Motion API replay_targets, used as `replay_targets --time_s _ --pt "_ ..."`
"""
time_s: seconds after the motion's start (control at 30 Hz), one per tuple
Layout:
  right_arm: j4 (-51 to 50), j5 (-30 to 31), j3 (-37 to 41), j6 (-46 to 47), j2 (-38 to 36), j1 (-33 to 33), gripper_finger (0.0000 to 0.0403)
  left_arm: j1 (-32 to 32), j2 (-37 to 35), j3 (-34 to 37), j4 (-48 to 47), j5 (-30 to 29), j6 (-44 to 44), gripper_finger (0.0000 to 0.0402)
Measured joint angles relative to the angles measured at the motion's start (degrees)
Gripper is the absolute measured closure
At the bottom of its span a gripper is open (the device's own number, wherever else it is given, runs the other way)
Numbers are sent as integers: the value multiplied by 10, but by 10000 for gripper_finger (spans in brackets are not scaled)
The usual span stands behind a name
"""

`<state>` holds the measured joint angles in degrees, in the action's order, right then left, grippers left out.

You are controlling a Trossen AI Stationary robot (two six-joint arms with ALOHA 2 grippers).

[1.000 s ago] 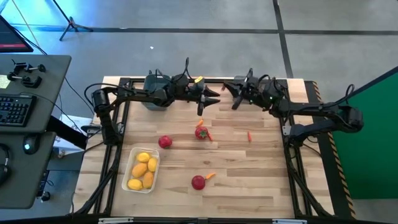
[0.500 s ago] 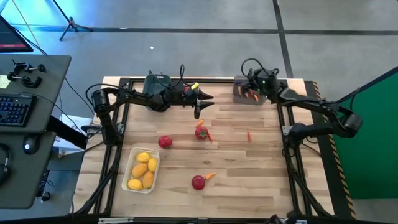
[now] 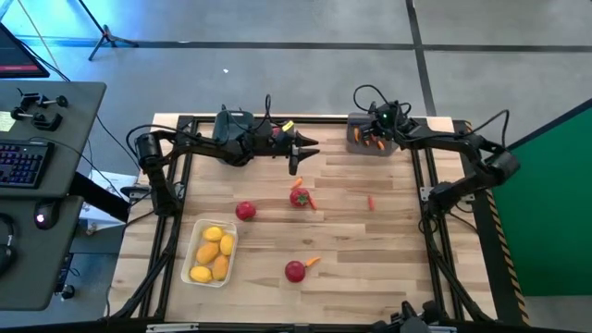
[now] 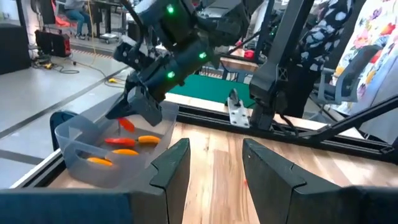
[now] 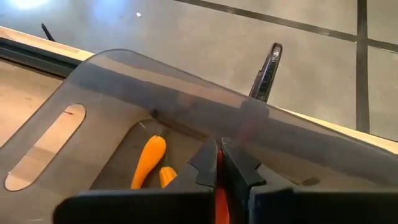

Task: Sort produce into baskets
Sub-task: Put the red chili pepper into the black bin

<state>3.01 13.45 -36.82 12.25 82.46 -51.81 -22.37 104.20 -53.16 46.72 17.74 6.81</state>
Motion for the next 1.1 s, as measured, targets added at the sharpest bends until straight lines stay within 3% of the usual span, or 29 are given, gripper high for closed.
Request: replay_targets --time_s 0.1,0.27,0.53,0.7,0.9,1.1 --pt "-1 0 0 -5 -3 1 382 0 -1 0 -1 -1 -8 269" --pt "-8 -4 0 -20 -26 1 306 0 -3 0 -1 -3 -20 269" --pt "-37 -22 0 -30 -121 51 204 1 -3 0 37 -3 -32 273" --pt "-59 -37 0 -33 -170 167 193 1 -3 0 70 -4 -55 287" --pt "-21 -23 30 13 -163 351 192 1 -3 5 74 -30 -60 310" --pt "20 64 53 74 -120 498 192 -6 -3 58 138 -30 -56 342"
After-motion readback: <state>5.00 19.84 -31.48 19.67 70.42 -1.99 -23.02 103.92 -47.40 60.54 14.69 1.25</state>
